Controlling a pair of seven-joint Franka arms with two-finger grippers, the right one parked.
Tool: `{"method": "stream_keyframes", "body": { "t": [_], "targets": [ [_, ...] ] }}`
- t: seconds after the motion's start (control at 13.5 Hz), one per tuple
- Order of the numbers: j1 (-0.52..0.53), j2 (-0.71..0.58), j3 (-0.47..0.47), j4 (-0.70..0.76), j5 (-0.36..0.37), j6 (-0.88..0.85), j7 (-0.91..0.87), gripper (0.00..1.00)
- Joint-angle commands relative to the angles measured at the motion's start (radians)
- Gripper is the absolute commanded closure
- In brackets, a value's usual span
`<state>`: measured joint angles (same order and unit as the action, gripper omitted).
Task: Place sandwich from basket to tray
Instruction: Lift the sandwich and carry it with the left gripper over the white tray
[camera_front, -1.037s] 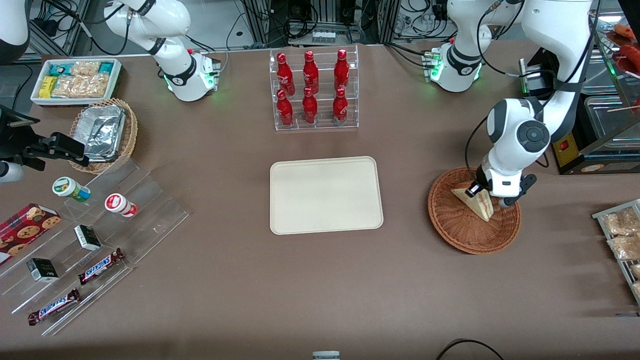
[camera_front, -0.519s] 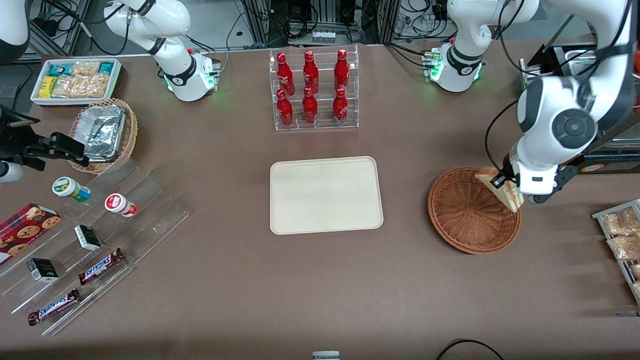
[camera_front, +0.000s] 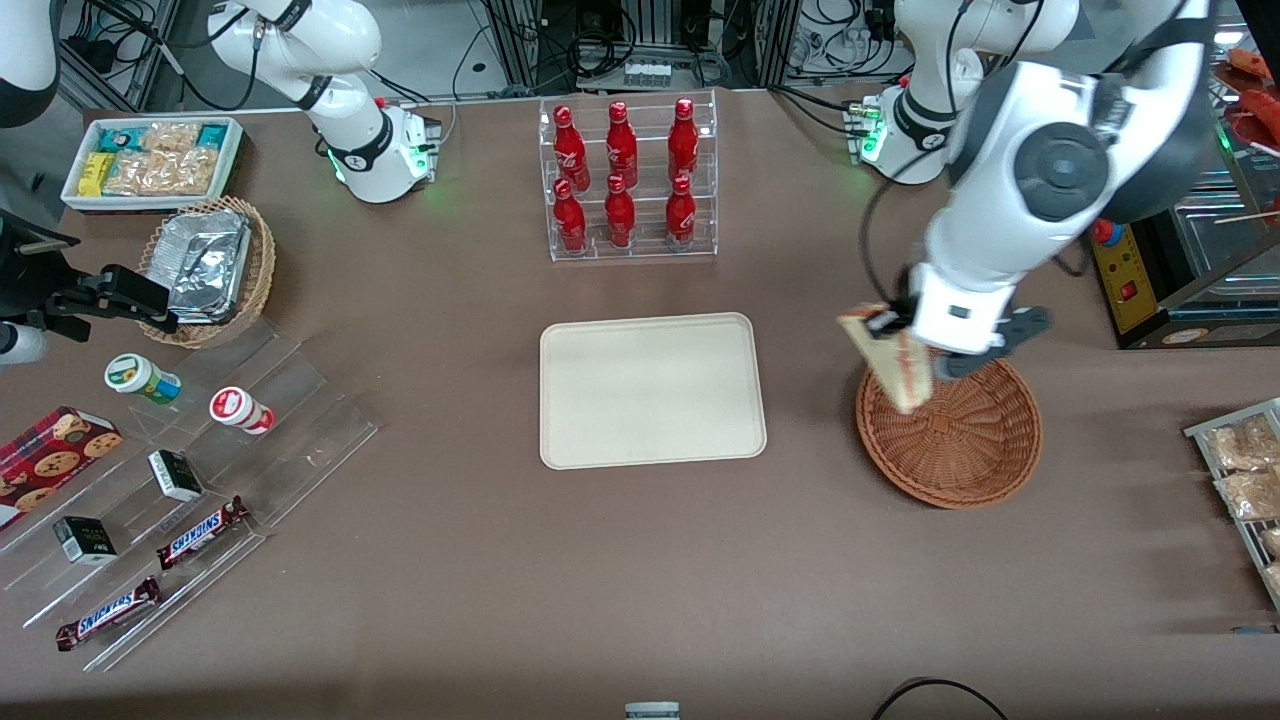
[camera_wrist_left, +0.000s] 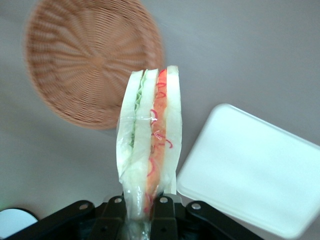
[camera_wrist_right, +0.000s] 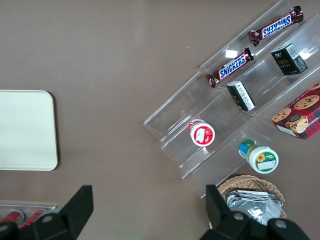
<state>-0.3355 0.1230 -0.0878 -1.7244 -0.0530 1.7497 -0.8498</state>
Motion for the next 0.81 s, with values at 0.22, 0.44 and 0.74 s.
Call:
{"method": "stream_keyframes", "body": {
  "t": [0.22, 0.44, 0.74],
  "targets": [
    [-0.181, 0.321, 0.003, 0.273, -0.034, 0.014, 0.009, 1.00],
    [-0.272, 0.452, -0.006, 0.330, -0.027, 0.106, 0.012, 1.00],
    [-0.341, 0.544, -0.004, 0.328, -0.019, 0.226, 0.000, 1.00]
  ]
}}
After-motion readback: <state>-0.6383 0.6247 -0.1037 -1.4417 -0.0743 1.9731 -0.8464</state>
